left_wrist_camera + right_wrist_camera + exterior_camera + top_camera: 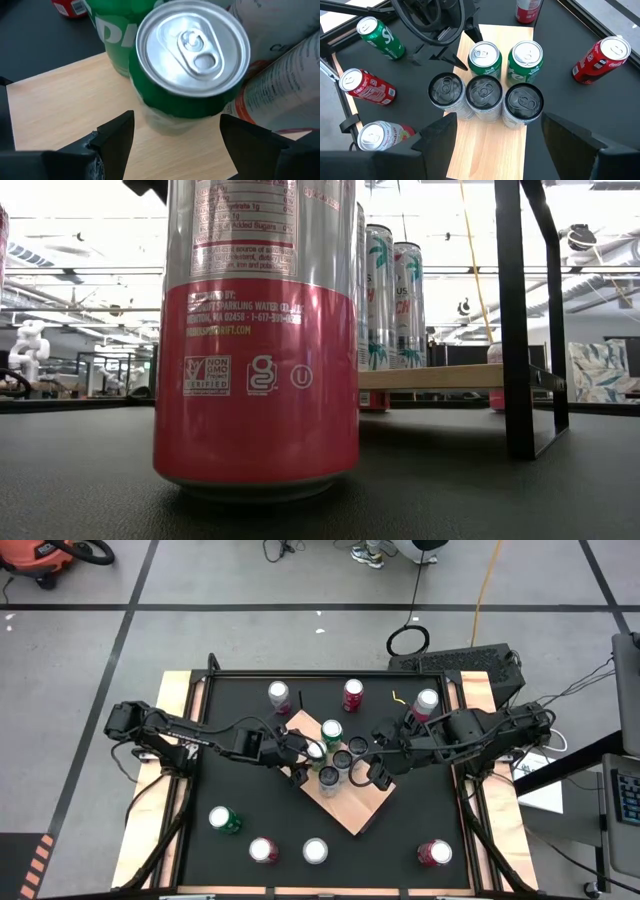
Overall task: Place canned beverage on shelf
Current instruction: Put the top green soda can aligned with the other top green soda can
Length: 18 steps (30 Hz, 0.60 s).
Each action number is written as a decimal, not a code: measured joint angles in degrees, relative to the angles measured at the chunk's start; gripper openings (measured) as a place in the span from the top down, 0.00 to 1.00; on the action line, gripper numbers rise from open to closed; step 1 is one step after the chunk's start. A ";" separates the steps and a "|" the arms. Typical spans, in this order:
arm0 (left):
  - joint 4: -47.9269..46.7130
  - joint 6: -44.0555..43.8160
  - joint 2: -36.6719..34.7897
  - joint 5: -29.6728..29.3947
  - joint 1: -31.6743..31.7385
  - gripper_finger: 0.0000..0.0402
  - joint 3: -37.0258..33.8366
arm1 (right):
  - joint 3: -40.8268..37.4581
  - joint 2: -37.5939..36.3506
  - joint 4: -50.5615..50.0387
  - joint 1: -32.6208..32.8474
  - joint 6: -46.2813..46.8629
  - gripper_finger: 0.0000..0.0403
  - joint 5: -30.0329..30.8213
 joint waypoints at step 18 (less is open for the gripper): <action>1.93 0.04 0.00 -2.72 0.11 0.27 0.02 | 0.00 0.00 0.01 0.00 0.01 0.34 -0.02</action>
